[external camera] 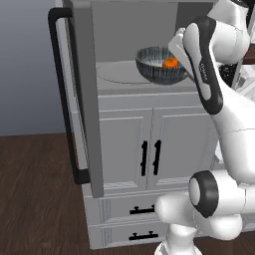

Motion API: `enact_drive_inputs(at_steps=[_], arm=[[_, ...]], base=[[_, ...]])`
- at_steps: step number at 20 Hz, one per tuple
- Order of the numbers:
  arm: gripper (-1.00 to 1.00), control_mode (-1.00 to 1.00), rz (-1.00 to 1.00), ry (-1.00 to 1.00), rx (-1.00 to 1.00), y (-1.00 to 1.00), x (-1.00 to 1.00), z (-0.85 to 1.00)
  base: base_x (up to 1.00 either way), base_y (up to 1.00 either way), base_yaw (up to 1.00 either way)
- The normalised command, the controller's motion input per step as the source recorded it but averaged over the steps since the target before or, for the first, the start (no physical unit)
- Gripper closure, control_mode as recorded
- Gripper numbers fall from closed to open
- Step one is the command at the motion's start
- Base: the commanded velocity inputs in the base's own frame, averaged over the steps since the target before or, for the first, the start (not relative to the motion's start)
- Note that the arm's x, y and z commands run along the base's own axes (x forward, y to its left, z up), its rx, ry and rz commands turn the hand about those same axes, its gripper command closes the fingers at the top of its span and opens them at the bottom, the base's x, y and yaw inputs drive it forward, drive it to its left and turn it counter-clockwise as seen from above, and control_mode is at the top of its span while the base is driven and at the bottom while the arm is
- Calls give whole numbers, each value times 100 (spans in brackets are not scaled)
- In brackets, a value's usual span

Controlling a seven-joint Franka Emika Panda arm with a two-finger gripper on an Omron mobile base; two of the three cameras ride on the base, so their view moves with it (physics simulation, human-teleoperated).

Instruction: Pick the squash from the sink and place it in the bowl. Then pick the bowl and place it in the microwave. Then close the microwave door and press the start button.

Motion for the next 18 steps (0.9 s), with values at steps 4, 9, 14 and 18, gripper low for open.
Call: enact_drive_inputs(at_steps=[4,9,14,18], arm=[[100,-100,-5,9,0,0,100,-23],[100,-100,-3,5,-1,0,100,-31],[100,-100,-3,0,-4,1,100,-9],[100,-100,-1,0,-5,12,100,-7]], base=[[0,0,0],[0,0,0],[0,0,0],[0,0,0]])
